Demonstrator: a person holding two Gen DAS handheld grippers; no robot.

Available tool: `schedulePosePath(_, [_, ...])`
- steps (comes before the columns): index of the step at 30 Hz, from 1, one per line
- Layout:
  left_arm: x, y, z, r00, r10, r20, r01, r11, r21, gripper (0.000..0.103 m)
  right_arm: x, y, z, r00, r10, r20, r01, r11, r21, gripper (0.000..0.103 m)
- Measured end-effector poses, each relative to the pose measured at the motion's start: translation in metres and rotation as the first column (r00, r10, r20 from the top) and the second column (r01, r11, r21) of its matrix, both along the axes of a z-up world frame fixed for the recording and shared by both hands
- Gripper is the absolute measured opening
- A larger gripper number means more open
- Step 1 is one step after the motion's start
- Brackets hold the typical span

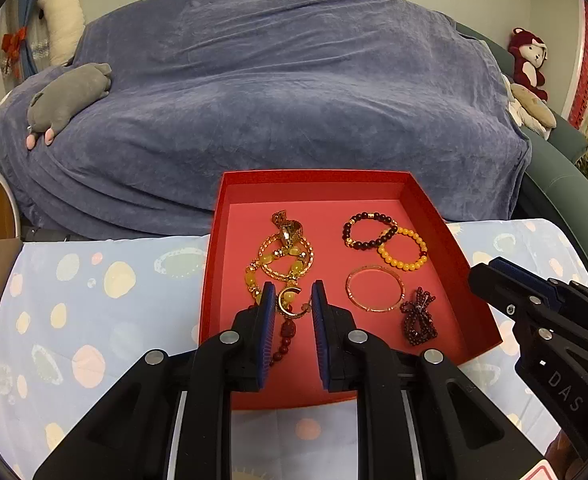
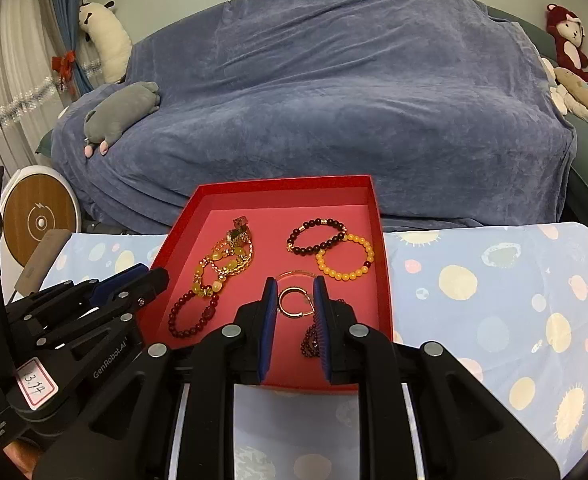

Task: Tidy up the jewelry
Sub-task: 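Carry both earrings over the red box and lower them inside, then open both grippers to drop the earrings and withdraw from the box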

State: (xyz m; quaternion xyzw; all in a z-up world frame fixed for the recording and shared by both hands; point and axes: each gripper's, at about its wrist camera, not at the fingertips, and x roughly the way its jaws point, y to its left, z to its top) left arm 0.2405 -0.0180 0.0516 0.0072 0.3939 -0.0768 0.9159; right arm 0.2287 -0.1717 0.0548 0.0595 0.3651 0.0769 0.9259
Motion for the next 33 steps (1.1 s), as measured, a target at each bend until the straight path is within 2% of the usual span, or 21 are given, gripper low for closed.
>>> schedulePosePath(10, [0.022,-0.001,-0.018,1.000,-0.017,-0.020,0.017,1.000,-0.018,0.016,0.032,0.002,-0.024,1.000,-0.021,-0.019,0.021,0.999,0.037,0.018])
schedulePosePath(16, [0.033,-0.004,-0.028,0.999,-0.023,-0.029,0.023,0.999,-0.025,0.016,0.039,0.009,-0.039,0.999,-0.008,-0.042,0.009,1.000,0.010,0.018])
schedulePosePath(33, [0.047,-0.001,-0.043,0.998,-0.012,-0.066,0.008,0.998,-0.060,0.016,0.052,0.019,-0.051,0.999,0.000,-0.051,-0.001,1.000,-0.013,0.018])
